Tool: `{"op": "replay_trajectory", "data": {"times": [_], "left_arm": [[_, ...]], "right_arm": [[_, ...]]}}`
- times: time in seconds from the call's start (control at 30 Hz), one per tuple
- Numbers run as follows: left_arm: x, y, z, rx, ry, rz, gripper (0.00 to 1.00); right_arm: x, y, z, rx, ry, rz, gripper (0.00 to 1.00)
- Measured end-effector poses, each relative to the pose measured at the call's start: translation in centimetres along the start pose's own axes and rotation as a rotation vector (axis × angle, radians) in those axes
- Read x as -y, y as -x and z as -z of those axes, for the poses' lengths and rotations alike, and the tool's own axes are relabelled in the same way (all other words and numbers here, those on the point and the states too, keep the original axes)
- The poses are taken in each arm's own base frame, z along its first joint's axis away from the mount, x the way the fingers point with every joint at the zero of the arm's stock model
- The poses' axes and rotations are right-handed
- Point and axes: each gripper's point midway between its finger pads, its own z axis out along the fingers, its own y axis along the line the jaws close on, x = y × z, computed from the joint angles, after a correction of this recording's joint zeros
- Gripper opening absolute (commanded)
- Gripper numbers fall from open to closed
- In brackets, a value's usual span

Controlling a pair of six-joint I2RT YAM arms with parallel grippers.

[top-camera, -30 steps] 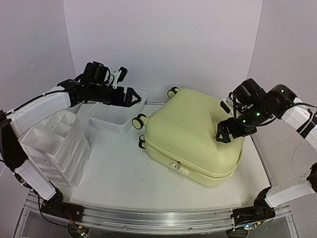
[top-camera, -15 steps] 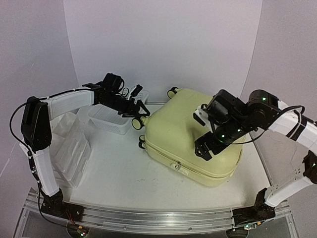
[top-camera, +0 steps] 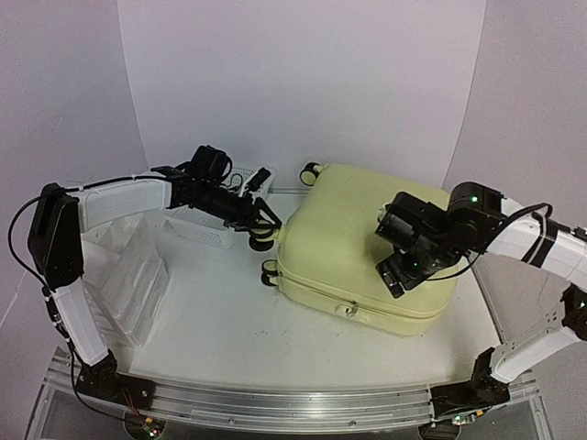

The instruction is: Open, take out, and arrange the luggage

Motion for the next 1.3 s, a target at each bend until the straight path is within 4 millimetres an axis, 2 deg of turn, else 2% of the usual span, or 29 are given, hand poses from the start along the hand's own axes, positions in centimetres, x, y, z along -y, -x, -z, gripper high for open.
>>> {"op": "replay_trajectory", "data": {"times": [0.1,0.23,0.3,0.37,0.43,0.5,0.63,0.7,0.83,0.93,1.0,1.1,1.17,1.3], "left_arm": [[3.8,-1.9,-2.0,-0.045,-0.071,-0.014,0.48],[6.7,-3.8,-3.7,-0.070,-0.156,0.038,0.45],[8.1,-4.8,-4.4,-0.097,-0.196,0.057,0.45],[9.3,-5.6,-4.9,-0.117,-0.220,0.069,0.45],[10.1,-6.3,-5.3,-0.136,-0.235,0.083,0.45],[10.7,-6.8,-5.4,-0.146,-0.244,0.092,0.45],[11.5,-7.3,-5.6,-0.163,-0.255,0.119,0.43],[11.8,-7.5,-5.7,-0.171,-0.266,0.132,0.43],[12.4,-7.6,-5.7,-0.184,-0.288,0.152,0.43],[12.9,-7.6,-5.5,-0.194,-0.318,0.156,0.42],[13.2,-7.6,-5.4,-0.196,-0.331,0.158,0.42],[13.3,-7.6,-5.5,-0.202,-0.347,0.156,0.67],[13.7,-7.8,-5.4,-0.209,-0.365,0.141,0.76],[14.1,-8.4,-5.2,-0.200,-0.386,0.092,0.79]], "right_arm": [[3.4,-1.0,-0.7,-0.024,-0.030,-0.048,0.98],[7.8,-2.4,-1.9,-0.061,-0.116,-0.061,0.98],[9.2,-2.5,-2.4,-0.073,-0.137,-0.039,0.98],[9.2,-2.1,-2.5,-0.063,-0.118,0.000,0.98],[8.2,-1.2,-2.2,-0.026,-0.069,0.062,0.98],[6.1,0.2,-0.9,0.069,0.004,0.166,0.98],[-0.2,3.2,3.6,0.338,0.190,0.411,0.98],[-2.7,4.4,5.0,0.449,0.261,0.505,0.98],[-6.9,5.1,4.5,0.578,0.325,0.686,0.98],[-10.1,4.1,2.7,0.673,0.341,0.847,0.98],[-11.6,3.0,1.4,0.714,0.337,0.936,0.98],[-12.7,3.4,1.3,0.785,0.316,0.996,0.98],[-12.8,4.4,1.8,0.828,0.292,0.992,0.98],[-12.4,5.1,2.6,0.863,0.280,0.968,0.98]]}}
